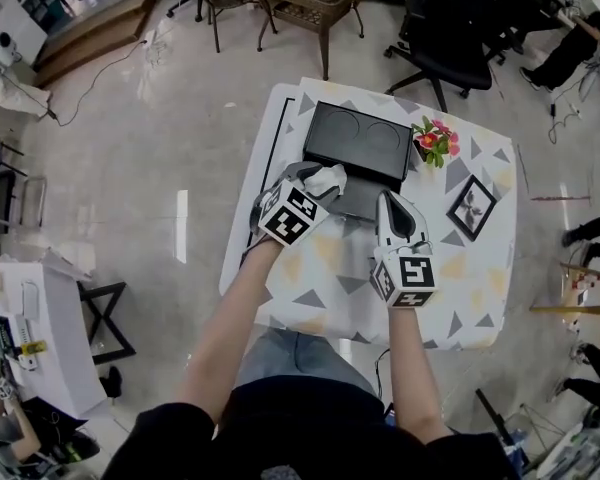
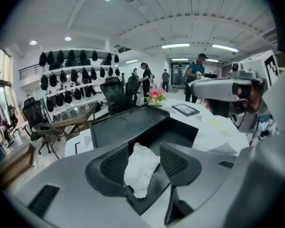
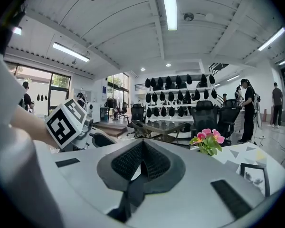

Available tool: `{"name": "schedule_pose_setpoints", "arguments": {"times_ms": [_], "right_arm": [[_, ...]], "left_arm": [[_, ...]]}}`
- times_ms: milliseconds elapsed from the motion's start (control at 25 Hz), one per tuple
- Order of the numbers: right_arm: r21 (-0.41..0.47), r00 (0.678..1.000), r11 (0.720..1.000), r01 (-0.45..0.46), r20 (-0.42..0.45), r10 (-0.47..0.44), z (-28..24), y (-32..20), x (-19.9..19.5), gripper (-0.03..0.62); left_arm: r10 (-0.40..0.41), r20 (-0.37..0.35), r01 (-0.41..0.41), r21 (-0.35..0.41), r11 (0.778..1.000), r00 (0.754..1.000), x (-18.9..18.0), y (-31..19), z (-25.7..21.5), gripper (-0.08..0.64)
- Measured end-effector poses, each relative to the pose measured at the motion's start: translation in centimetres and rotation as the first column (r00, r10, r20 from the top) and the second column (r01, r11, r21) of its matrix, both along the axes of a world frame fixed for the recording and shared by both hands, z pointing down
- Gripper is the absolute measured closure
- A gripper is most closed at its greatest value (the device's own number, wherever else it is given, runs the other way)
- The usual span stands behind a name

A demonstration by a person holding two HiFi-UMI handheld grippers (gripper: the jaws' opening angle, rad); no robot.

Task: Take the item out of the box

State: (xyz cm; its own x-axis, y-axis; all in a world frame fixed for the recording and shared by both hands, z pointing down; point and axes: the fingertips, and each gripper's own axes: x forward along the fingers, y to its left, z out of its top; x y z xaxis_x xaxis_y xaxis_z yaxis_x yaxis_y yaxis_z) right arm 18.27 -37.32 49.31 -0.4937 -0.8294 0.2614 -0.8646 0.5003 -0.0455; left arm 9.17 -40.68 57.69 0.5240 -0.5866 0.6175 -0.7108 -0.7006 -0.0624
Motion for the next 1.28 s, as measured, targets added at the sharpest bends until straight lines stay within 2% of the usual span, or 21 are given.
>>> {"name": "schedule_pose_setpoints", "arguments": {"times_ms": [160,320,440,560,760,1000,1120,1200,1280], "right_arm": [[-0.024,1.0,1.0,0.009,0.003,-0.008,0.8,-0.2,0.1,0.589],[-0.036,1.0,0.999,0.013,-0.003,-0.013,1.4,-0.3,0.4,0.589],[-0.042,1.0,0.999,0.006,-0.007,-0.006,1.8,-0.6,0.7,0.589],[-0.047,1.0,0.999,0.003,-0.007,-0.004,1.9,-0.8,0.8,0.589],[-0.05,1.0,0.999,0.001,-0.009,-0.002,2.0,-0.9,1.0,0.589],[-0.06,1.0,0.998,-0.001,-0.013,0.0,2.3,-1.0,1.2,0.589],[-0.063,1.0,0.998,-0.003,-0.012,0.002,2.5,-1.0,1.3,0.589],[-0.066,1.0,0.998,-0.005,-0.012,0.004,2.6,-1.0,1.3,0.589],[-0.067,1.0,0.998,-0.007,-0.011,0.006,2.6,-0.9,1.3,0.589]], "left_arm": [[0.088,0.182,-0.084,-0.032,0.996,0.979,0.3,-0.6,2.3,0.394],[0.163,0.319,-0.143,-0.087,0.986,0.933,0.1,-0.6,4.4,0.396],[0.223,0.39,-0.182,-0.139,0.973,0.894,0.0,-0.5,5.6,0.396],[0.253,0.433,-0.196,-0.174,0.965,0.865,-0.1,-0.5,6.6,0.41],[0.273,0.487,-0.21,-0.18,0.961,0.83,-0.1,-1.2,6.9,0.436],[0.358,0.588,-0.288,-0.213,0.934,0.725,0.3,-1.0,7.7,0.454],[0.39,0.62,-0.316,-0.232,0.92,0.681,0.5,-0.9,8.1,0.474],[0.402,0.63,-0.325,-0.242,0.914,0.664,0.7,-0.8,8.3,0.489],[0.404,0.63,-0.324,-0.245,0.914,0.664,0.7,-0.6,8.4,0.495]]}}
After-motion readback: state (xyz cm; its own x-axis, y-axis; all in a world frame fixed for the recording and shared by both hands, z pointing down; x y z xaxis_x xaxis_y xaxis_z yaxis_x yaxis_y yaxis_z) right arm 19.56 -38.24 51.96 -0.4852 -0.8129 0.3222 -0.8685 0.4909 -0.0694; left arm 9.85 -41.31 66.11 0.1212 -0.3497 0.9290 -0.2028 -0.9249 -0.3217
